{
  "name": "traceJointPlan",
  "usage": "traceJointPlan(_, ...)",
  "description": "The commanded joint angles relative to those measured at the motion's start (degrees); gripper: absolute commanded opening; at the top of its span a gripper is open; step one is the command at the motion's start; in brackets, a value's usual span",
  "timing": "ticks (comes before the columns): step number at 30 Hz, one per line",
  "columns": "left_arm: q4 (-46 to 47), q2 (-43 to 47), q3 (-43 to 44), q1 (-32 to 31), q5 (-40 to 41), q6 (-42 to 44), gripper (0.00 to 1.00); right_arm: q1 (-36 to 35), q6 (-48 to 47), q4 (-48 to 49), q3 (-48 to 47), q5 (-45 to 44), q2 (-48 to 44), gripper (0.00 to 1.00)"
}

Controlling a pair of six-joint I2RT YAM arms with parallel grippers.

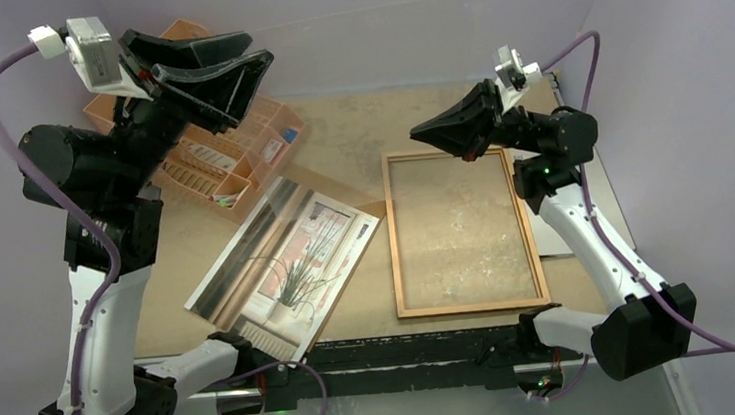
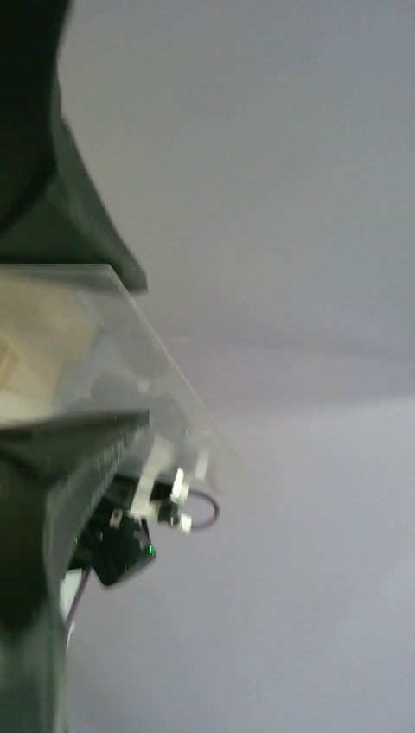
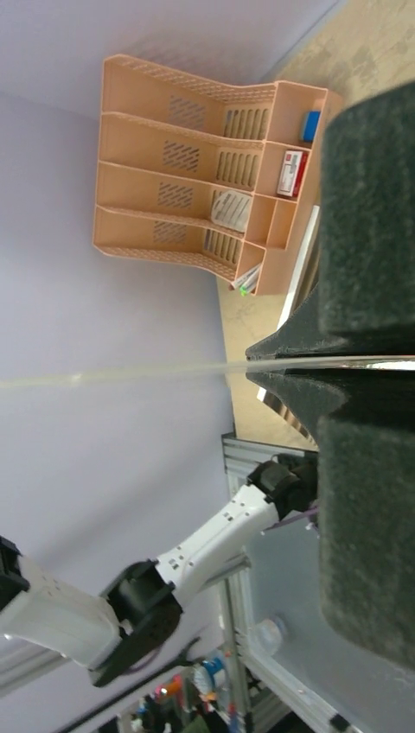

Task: Put the photo into the frame

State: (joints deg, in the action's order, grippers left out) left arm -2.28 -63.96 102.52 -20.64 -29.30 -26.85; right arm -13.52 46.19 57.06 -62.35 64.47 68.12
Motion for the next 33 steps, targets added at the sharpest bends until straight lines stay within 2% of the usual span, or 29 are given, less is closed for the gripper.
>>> traceJointPlan(1,-12.3,1.3,-0.1,0.3,18.2,4.5,0.68,0.4,-4.0,-7.1,0.1,-8.4,-1.0,0.0)
traceJointPlan(2,-16.8,1.5,-0.2,0.3,22.8,5.8,0.8,0.5,-4.8,-8.8,0.7,-9.7,-1.2,0.0)
traceJointPlan(3,-19.9,1.6,-0.4,0.3,27.8,6.8,0.85,0.7,-5.8,-10.7,1.2,-10.9,-1.4,0.0)
traceJointPlan(6,-27.1,1.8,-1.7,0.3,41.3,8.4,0.87,1.3,-8.4,-17.2,2.0,-15.2,-1.7,0.0)
traceJointPlan(9,-29.6,3.0,-4.9,0.3,47.4,8.1,0.89,1.8,-9.4,-22.7,2.4,-19.8,-1.6,0.0)
traceJointPlan(15,-28.5,4.5,-13.8,0.3,41.6,5.6,0.9,2.2,-12.7,-41.1,-2.2,-34.5,-1.4,0.0)
traceJointPlan(18,-25.4,3.8,-21.2,0.3,33.5,2.9,0.9,2.2,-14.2,-49.8,-5.3,-42.3,-1.9,0.0)
traceJointPlan(20,-21.5,2.0,-26.5,0.2,25.2,-0.3,0.85,2.2,-15.2,-54.7,-7.1,-46.9,-2.5,0.0)
traceJointPlan(22,-19.5,-1.5,-31.1,-1.3,20.4,-4.2,0.8,2.2,-16.0,-59.0,-8.8,-51.3,-3.3,0.0)
traceJointPlan(26,-16.9,-10.5,-35.9,-14.2,31.1,-7.2,0.78,2.2,-16.8,-66.6,-12.1,-60.9,-3.9,0.0)
traceJointPlan(33,-11.9,-26.8,-37.1,-20.6,31.2,-13.6,0.74,2.2,-17.4,-71.5,-13.0,-70.4,-4.5,0.0)
